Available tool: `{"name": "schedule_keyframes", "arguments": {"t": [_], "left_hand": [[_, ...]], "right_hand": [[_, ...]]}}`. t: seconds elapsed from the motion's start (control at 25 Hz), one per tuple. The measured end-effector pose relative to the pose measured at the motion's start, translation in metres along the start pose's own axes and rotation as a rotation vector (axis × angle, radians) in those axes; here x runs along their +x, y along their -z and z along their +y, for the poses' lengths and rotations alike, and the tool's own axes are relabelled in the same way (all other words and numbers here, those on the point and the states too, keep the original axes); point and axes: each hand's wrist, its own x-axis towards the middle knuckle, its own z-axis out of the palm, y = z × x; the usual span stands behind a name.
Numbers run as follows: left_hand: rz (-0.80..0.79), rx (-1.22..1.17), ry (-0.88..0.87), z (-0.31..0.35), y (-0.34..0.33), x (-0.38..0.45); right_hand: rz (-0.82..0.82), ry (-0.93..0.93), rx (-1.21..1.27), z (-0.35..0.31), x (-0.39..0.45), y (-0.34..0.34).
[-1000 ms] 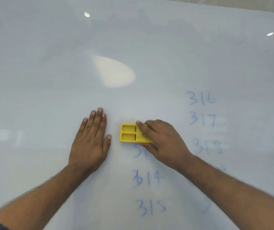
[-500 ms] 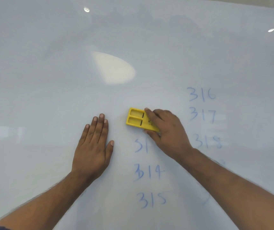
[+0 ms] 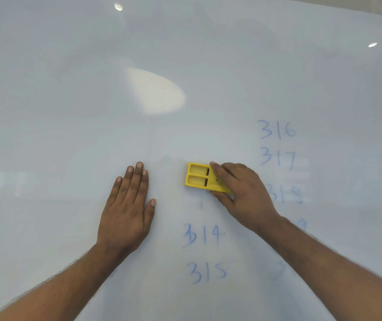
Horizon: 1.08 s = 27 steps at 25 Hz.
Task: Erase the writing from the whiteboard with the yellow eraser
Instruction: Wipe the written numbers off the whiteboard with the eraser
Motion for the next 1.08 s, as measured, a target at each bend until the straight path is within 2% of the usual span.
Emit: {"name": "schedule_keyframes", "arguments": {"t": [0.12,0.24,0.36,0.52,0.64,0.84,0.96,1.08], "left_hand": [[-0.007,0.003,-0.002,0.000,0.000,-0.003],[-0.015,-0.001,-0.003,0.000,0.000,-0.007],[-0.023,0.002,-0.010,0.001,0.000,-0.012],[-0.023,-0.001,0.003,0.004,-0.001,-0.018],[-0.022,-0.002,0.010,0.007,-0.002,-0.021],[-0.032,-0.009,0.001,0.007,-0.002,-0.029],[-0.039,0.002,-0.011,0.008,-0.001,-0.035],[-0.045,-0.001,-0.005,0.009,-0.002,-0.039]], "right_hand": [[0.004,-0.035,0.054,-0.021,-0.006,-0.012],[-0.094,0.079,0.072,-0.038,-0.038,-0.014],[-0.173,0.151,0.020,-0.029,-0.061,-0.002],[-0.103,0.000,-0.002,-0.006,-0.049,0.010],[-0.043,-0.077,0.031,-0.017,-0.028,0.001],[-0.130,0.065,0.091,-0.044,-0.059,-0.012],[-0.216,0.153,0.039,-0.035,-0.084,-0.004],[-0.184,0.090,0.013,-0.017,-0.082,0.005]]}}
